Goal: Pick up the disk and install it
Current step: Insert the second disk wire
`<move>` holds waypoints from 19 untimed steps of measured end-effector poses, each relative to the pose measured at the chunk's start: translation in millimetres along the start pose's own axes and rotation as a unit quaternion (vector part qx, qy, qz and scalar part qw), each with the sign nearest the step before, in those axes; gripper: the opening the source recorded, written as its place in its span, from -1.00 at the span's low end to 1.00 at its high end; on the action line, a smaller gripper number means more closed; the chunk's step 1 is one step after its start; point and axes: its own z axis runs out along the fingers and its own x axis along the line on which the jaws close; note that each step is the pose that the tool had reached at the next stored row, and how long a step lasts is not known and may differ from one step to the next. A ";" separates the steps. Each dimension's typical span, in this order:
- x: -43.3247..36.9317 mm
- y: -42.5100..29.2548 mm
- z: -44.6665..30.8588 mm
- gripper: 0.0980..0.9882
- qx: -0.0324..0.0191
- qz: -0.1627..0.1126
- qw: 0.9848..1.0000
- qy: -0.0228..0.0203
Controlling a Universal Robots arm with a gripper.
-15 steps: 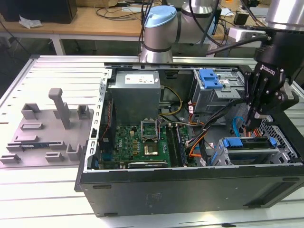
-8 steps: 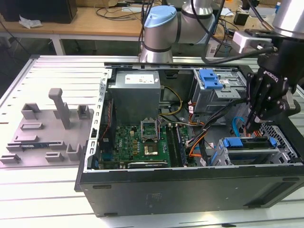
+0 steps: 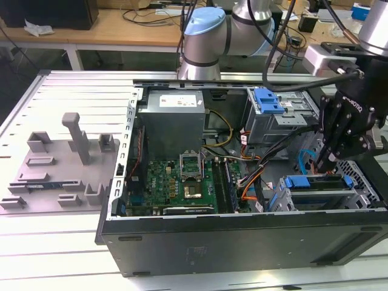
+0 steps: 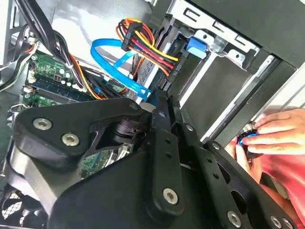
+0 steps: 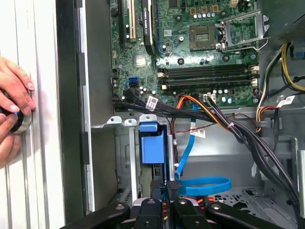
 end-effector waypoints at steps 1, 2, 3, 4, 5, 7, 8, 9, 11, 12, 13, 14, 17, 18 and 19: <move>0.8 -1.2 0.3 -0.86 0.000 0.000 1.000 -0.003; 1.5 -1.8 0.6 -0.86 0.000 0.000 1.000 -0.006; 1.9 -1.9 0.7 -0.86 -0.001 0.000 1.000 -0.008; 2.1 -2.0 0.8 -0.86 -0.001 0.000 1.000 -0.009; 2.4 -2.2 0.9 -0.86 -0.001 0.000 1.000 -0.009; 3.3 -2.7 1.1 -0.86 -0.001 0.000 1.000 -0.011; 4.0 -2.9 1.1 -0.86 -0.001 0.000 1.000 -0.012; 5.0 -3.1 1.3 -0.86 -0.001 0.000 1.000 -0.014; 6.8 -3.3 1.7 -0.86 -0.001 -0.001 1.000 -0.019; 7.6 -3.4 1.8 -0.86 -0.001 -0.001 1.000 -0.021; 8.5 -3.5 2.0 -0.86 -0.001 -0.001 1.000 -0.022; 8.5 -3.5 2.0 -0.86 -0.001 -0.001 1.000 -0.022; 8.5 -3.5 1.9 -0.86 -0.001 -0.001 1.000 -0.022; 8.5 -3.5 2.0 -0.86 -0.001 -0.001 1.000 -0.022; 8.6 -3.5 2.0 -0.86 -0.001 -0.001 1.000 -0.022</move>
